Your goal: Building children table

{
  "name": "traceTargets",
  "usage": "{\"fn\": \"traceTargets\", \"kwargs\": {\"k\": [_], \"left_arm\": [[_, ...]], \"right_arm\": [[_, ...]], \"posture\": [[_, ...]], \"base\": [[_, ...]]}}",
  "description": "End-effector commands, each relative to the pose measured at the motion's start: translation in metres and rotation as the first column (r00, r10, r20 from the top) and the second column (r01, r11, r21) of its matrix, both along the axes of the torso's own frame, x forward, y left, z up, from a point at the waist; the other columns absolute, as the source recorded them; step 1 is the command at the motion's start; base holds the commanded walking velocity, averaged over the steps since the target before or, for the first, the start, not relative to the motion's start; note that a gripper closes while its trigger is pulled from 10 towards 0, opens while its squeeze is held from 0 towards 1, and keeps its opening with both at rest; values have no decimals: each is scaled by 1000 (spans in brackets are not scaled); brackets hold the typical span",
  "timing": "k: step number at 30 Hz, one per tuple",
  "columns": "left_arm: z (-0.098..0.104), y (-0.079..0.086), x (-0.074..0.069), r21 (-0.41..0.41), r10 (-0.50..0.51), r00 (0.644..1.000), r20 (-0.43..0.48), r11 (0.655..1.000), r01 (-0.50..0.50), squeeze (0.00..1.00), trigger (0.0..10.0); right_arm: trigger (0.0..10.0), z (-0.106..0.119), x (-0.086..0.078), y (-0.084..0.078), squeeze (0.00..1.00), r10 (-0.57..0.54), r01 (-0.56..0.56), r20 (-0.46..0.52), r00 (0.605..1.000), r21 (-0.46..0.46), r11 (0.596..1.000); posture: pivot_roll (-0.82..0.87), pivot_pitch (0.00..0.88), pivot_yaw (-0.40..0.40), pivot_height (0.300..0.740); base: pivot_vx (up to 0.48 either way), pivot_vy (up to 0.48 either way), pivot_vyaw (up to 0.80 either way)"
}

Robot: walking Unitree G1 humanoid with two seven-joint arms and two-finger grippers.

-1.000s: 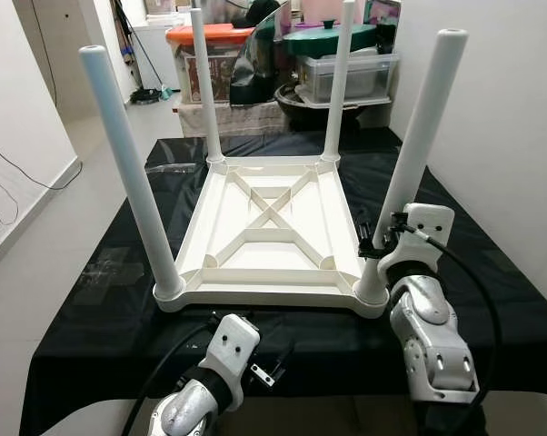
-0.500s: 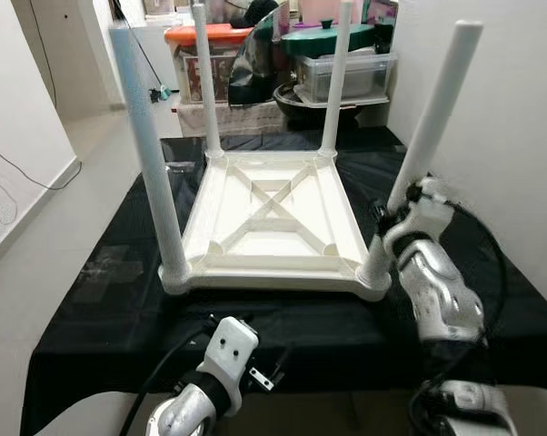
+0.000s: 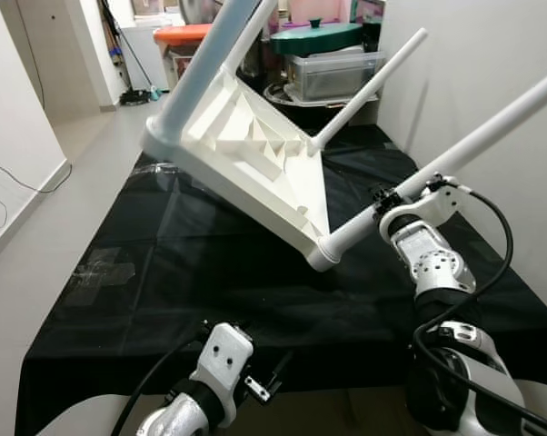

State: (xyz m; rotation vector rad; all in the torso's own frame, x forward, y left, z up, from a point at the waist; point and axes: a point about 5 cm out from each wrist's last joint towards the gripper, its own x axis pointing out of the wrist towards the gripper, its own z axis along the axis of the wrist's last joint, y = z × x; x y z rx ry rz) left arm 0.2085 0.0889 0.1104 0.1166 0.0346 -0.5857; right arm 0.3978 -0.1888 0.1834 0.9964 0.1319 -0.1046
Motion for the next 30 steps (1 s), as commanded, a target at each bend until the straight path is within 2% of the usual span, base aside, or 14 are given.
{"fn": "traceTargets", "kwargs": {"k": [1,5,8,10,11,12,13,15,17,18,19,26,27,30], "left_arm": [[0,2,-1,3,-2,1000,-11,1000,2,0,10000],[0,3,-3,4,-4,1000,-14,1000,4,0,10000],[1,5,-7,15,-10,1000,-23,1000,10,0,10000],[1,5,-7,15,-10,1000,-23,1000,10,0,10000],[2,5,-7,16,-10,1000,-24,1000,11,0,10000],[2,5,-7,16,-10,1000,-24,1000,11,0,10000],[2,5,-7,16,-11,1000,-24,1000,11,0,10000],[2,5,-7,16,-11,1000,-24,1000,11,0,10000],[2,5,-7,18,-10,1000,-27,1000,11,0,10000],[2,5,-6,18,-10,1000,-28,1000,11,0,10000],[2,5,-5,19,-10,1000,-28,1000,11,0,10000],[1,4,-3,23,-12,999,-30,1000,13,0,10000],[1,3,-3,23,-12,999,-30,1000,13,0,10000],[1,3,-2,24,-12,1000,-29,1000,12,0,10000]], "right_arm": [[0,-21,-1,35,0,124,-110,-93,988,143,984],[0,-28,-1,44,0,121,-88,-137,983,228,970],[0,-67,-17,86,0,106,44,-330,938,415,909],[0,-67,-17,86,0,106,44,-330,938,415,909],[1451,-74,-20,91,0,91,68,-368,925,397,915],[1451,-74,-20,91,0,91,68,-368,925,397,915],[10000,-75,-22,92,0,56,100,-373,926,387,917],[10000,-75,-22,92,0,56,100,-373,926,387,917],[10000,-76,-26,83,0,-76,202,-407,910,275,940],[10000,-75,-27,81,957,-113,224,-404,908,239,945],[10000,-73,-27,81,1000,-124,229,-396,910,229,946],[10000,-65,-27,87,1000,-166,283,-434,886,221,933],[10000,-64,-28,88,0,-159,281,-434,887,232,931],[10000,-62,-28,89,0,-151,274,-431,890,239,931]], "posture": [[176,0,15,740],[180,0,19,740],[205,0,27,740],[205,0,27,740],[204,0,26,740],[204,0,26,740],[198,0,25,740],[198,0,25,740],[195,0,25,740],[191,0,30,740],[191,0,29,740],[184,0,22,740],[183,0,20,740],[181,0,17,740]], "base": [[0,0,0],[0,0,0],[0,0,0],[0,0,0],[0,0,0],[0,0,0],[0,0,0],[0,0,0],[0,0,0],[0,0,0],[0,0,0],[0,0,0],[0,0,0],[0,0,0]]}}
